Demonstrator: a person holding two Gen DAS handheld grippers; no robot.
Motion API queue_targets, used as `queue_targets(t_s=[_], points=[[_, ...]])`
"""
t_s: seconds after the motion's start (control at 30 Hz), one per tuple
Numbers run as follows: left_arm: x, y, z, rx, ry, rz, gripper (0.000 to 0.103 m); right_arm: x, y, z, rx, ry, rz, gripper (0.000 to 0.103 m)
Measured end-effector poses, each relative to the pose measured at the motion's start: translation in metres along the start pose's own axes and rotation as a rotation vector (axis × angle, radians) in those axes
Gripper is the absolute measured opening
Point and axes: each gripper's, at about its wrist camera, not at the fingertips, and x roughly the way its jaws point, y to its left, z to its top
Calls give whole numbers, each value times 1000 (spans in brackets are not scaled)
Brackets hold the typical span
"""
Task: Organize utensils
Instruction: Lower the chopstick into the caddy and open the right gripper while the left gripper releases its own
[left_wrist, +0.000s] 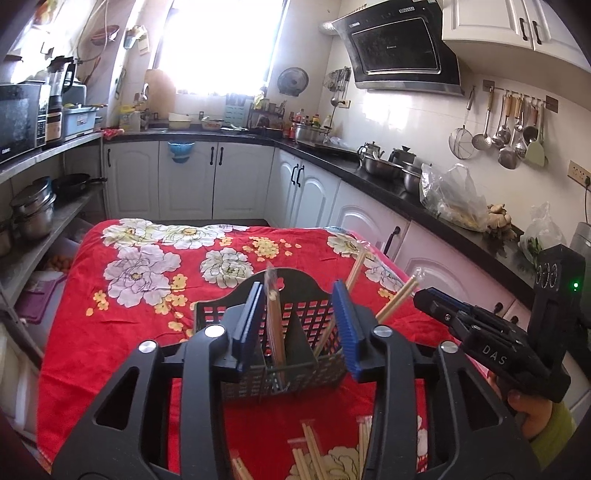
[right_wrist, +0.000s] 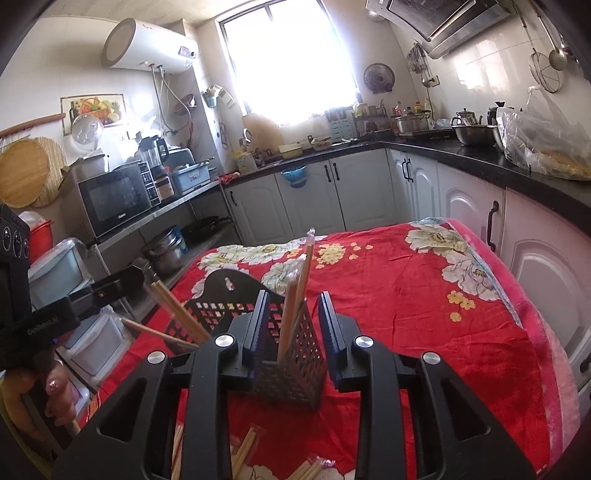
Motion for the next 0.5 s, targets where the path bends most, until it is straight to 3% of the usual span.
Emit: queue_targets(t_s=[0.2, 0.5], points=[[-20, 4, -8, -5, -5, -4, 44, -12, 10, -11, -31, 11, -8, 39], [-53, 9, -29, -20, -26, 2, 59, -19, 26, -30, -62, 55, 19, 44]])
